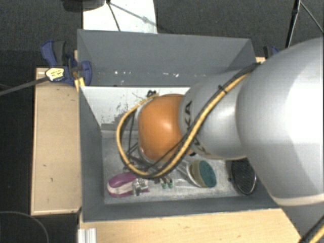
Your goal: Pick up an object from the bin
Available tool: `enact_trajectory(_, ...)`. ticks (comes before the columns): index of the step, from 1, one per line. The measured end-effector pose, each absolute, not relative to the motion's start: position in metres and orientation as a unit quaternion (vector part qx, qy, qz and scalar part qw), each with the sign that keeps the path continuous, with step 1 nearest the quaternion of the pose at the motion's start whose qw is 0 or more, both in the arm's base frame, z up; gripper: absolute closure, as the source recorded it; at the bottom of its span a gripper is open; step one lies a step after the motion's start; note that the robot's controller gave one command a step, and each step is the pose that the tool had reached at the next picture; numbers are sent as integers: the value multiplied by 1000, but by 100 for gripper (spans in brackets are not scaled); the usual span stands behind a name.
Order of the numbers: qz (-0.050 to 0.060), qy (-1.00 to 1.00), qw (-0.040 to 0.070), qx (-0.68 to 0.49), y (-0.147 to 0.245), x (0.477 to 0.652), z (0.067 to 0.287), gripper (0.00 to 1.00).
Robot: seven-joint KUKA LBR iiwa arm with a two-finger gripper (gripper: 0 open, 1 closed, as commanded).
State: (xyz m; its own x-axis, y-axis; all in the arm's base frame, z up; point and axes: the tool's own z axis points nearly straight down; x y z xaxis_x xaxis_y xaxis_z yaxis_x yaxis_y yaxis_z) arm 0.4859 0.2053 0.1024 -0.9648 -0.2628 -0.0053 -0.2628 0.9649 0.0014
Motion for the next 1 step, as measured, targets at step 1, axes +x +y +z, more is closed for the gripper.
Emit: enact_trajectory(1, 1, 991, 3, -131, 205, 487, 125, 100)
